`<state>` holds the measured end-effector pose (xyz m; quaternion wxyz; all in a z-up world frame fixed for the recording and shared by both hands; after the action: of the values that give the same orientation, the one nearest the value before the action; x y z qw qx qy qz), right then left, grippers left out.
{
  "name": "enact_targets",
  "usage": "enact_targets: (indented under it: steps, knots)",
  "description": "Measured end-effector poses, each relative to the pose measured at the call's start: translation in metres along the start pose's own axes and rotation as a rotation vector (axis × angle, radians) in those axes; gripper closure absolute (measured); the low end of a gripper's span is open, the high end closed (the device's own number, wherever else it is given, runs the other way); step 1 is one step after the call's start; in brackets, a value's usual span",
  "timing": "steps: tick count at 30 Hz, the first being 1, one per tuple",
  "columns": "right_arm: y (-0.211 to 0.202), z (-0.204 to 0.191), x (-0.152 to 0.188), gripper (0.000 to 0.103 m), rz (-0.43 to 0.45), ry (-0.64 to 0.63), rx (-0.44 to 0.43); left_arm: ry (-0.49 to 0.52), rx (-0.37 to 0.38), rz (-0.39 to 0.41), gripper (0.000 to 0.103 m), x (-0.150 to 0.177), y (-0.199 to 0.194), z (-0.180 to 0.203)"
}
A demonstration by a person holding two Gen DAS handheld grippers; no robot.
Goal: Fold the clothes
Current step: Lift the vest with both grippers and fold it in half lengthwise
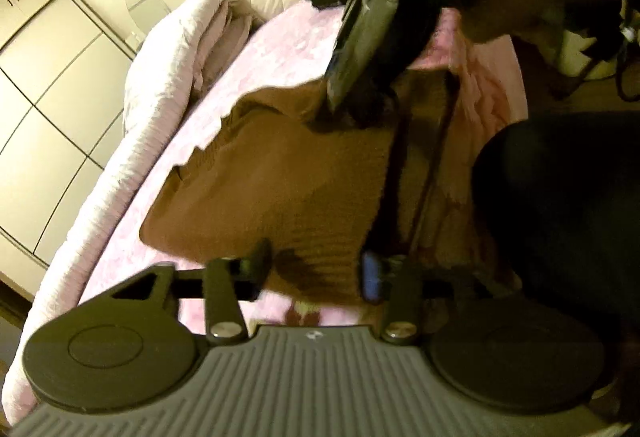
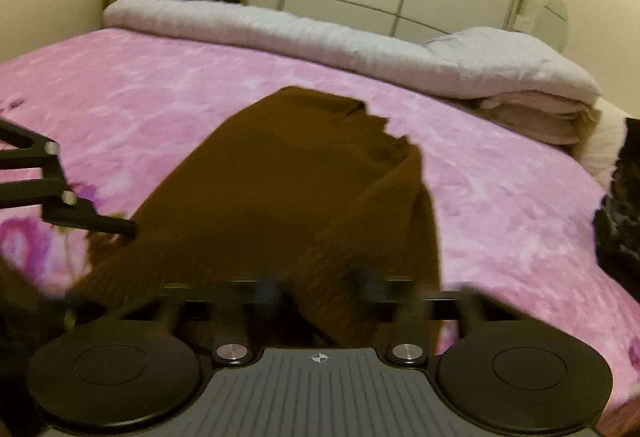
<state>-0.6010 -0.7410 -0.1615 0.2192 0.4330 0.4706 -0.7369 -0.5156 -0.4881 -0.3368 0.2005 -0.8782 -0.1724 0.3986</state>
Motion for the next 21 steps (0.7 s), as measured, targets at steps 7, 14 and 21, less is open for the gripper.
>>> enact_targets:
  steps: [7, 14, 21]
  knots:
    - [-0.034, 0.1, 0.013, 0.096, 0.092, 0.754, -0.159, 0.025, 0.011, 0.08, 0.042, -0.026, 0.013, 0.017]
    - [-0.055, 0.126, -0.001, 0.096, 0.193, 0.966, -0.253, 0.096, -0.134, 0.011, 0.051, -0.035, 0.037, 0.021]
    - [-0.059, 0.132, 0.028, 0.096, 0.102, 1.009, -0.207, 0.182, -0.166, -0.061, 0.095, -0.004, 0.02, -0.001]
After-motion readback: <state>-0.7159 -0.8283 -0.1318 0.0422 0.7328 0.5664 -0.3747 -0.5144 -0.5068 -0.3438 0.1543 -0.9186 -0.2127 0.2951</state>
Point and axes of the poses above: each gripper's, at about its wrist camera, not at the fingertips, and y roughly the way its jaws point, z to its right, x to its underside, the point moved 1 cm from there along y, roughly the way its jaws point, and after that the axes turned 5 degrees about z, right-handed, at the moved point
